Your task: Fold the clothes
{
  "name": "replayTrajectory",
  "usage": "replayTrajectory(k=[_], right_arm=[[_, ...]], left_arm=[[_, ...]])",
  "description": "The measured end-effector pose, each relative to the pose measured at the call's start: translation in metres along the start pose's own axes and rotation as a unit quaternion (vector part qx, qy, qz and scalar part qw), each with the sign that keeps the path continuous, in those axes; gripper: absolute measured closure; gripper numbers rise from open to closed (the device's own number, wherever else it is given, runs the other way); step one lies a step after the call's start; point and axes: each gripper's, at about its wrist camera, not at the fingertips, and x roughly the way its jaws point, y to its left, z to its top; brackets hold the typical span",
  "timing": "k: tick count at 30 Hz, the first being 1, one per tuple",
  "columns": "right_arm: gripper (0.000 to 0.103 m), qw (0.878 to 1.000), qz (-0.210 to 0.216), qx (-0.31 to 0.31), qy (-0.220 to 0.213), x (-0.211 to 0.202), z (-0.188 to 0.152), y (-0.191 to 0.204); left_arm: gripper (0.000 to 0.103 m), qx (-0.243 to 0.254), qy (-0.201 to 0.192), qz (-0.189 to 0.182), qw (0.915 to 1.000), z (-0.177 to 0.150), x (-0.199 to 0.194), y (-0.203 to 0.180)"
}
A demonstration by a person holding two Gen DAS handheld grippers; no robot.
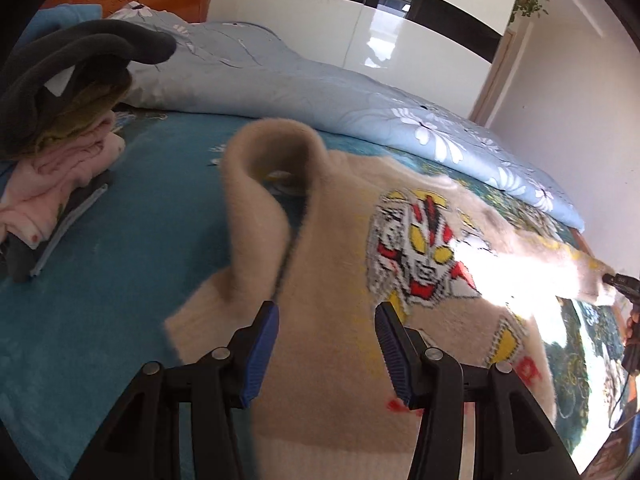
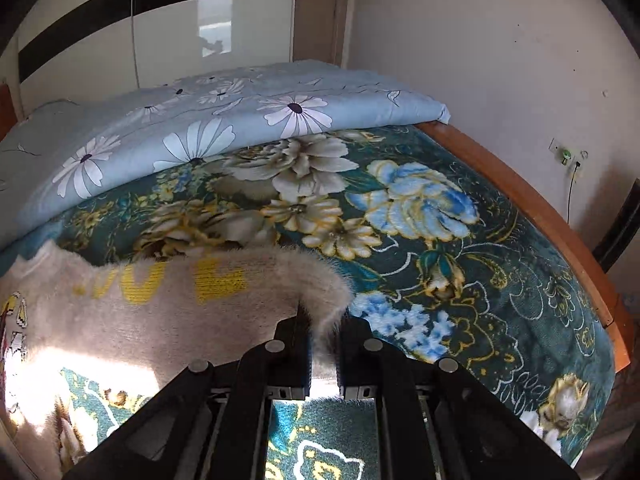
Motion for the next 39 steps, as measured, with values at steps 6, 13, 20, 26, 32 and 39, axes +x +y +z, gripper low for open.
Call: replayTrajectory(k=[6,13,20,26,32,39], right_arm=[[0.094,0.999,0.012,0.022,0.039,0.028,-0.023,0.001],[0.061,0.999,0.024,0.019,0.019,-0.008,-0.03,-0.009],[0.049,0.999,0.039,-0.014,-0.02,-0.069,-0.063,0.008],[0.049,0.959,0.262,-0.092,0.051,-0.086,-0.126,0.114],[0.049,0.925,0.358,-0.087,0.091,-0.09,-0.176,0.174],[0.046,0.934,0.34,-0.086,0.074,-0.1,-0.183,0.205]], left_arm=[[0.049,-0.009,0.024,0.041,0.9988,0.023,0.038,0.039],[0.069,0.01,0.032,0.046,0.9984,0.038,0.067,0.041],[0.089,0.128,-0.062,0.276,0.9506,0.065,0.061,0.029],[0.081,0.024,0.008,0.189,0.9817,0.053,0.058,0.072],[0.061,-0.02,0.025,0.033,0.9989,0.019,0.023,0.086],[0.059,0.026,0.06,-0.023,0.9976,-0.026,0.013,0.045]])
